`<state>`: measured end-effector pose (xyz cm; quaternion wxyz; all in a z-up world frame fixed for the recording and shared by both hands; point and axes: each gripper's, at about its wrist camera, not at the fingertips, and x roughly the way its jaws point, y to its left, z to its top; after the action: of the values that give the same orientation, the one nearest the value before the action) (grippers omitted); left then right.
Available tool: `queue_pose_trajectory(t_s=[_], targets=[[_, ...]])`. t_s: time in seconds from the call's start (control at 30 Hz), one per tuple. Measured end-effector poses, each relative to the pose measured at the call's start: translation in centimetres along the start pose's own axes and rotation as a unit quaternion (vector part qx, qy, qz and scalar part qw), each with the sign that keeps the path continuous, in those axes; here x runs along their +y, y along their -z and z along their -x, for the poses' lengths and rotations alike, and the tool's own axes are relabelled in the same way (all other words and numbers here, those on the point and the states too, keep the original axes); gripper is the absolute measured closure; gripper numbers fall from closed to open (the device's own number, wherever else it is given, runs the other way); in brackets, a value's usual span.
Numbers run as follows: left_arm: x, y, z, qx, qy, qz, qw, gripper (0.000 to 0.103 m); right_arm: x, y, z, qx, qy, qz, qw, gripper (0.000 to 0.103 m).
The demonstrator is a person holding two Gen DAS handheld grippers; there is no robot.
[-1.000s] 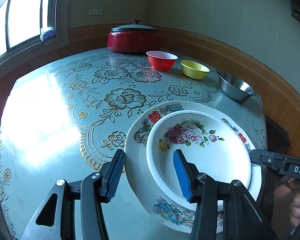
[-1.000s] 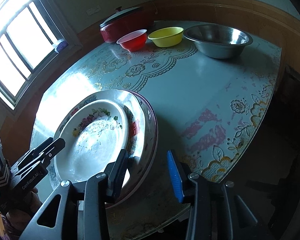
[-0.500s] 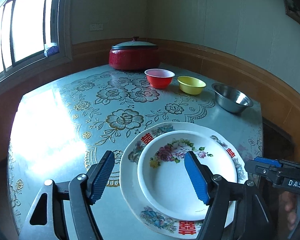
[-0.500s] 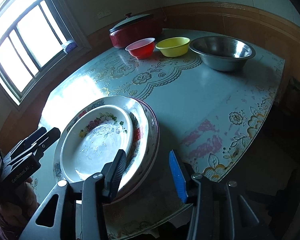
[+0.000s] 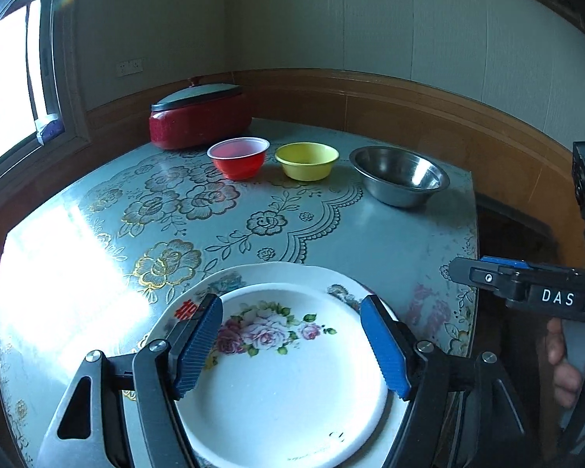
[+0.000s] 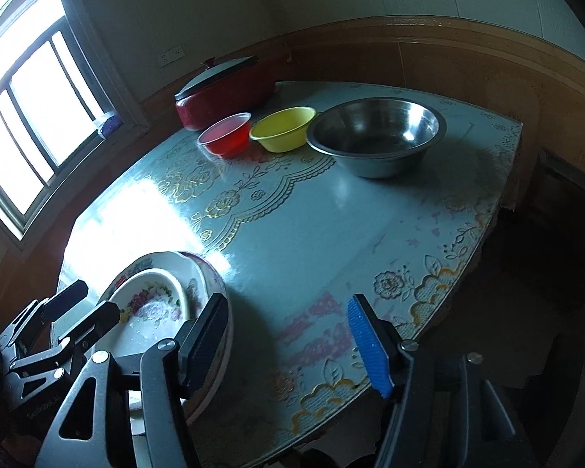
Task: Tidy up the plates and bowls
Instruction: 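Move the left tool to the steel bowl and grip its rim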
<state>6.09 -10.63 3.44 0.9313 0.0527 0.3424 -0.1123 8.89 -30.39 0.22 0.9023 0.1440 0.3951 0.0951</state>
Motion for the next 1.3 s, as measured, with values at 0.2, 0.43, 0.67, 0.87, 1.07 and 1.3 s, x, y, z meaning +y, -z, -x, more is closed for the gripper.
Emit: queue_pose_trajectory(t_s=[0.2,0.43,0.67,0.87,1.07,1.3], targets=[[-2.4,-2.2,-3.5,0.036,0.008,0.019,0.9992,0.025,-5.0,-2.8,-1.3,0.007,0.012,-0.026,1.000,0.039],[-5.6,-6.3,-7.1,0.044,0.013,0.040,0.9982,0.025,-12.0,-7.0,-2.4,0.009,0.006,-0.071,0.997,0.039],[-8.4,-9.5,-10.3,0.047,0.013,0.062,0.9969,0.032,-15.7,-11.9,-3.2,-0.005,-0.026,-0.062,0.998,0.039],[-9.8,-11.2,-12.5,0.046,-0.012,0.080,0.9957,0.034,-17.8,-15.5,-4.7,-0.002,-0.059,-0.047,0.997,0.039],[-10.8,-12.4,-14.9,0.051,-0.027,0.095,0.9938,0.034,-19.1,-18.1,-7.4,0.016,-0.079,-0.035,0.996,0.039],[-11.6,-13.3,-17.1,0.050,-0.039,0.107,0.9922,0.032,-20.4,-20.2,-9.9,0.031,-0.101,-0.025,0.994,0.039]])
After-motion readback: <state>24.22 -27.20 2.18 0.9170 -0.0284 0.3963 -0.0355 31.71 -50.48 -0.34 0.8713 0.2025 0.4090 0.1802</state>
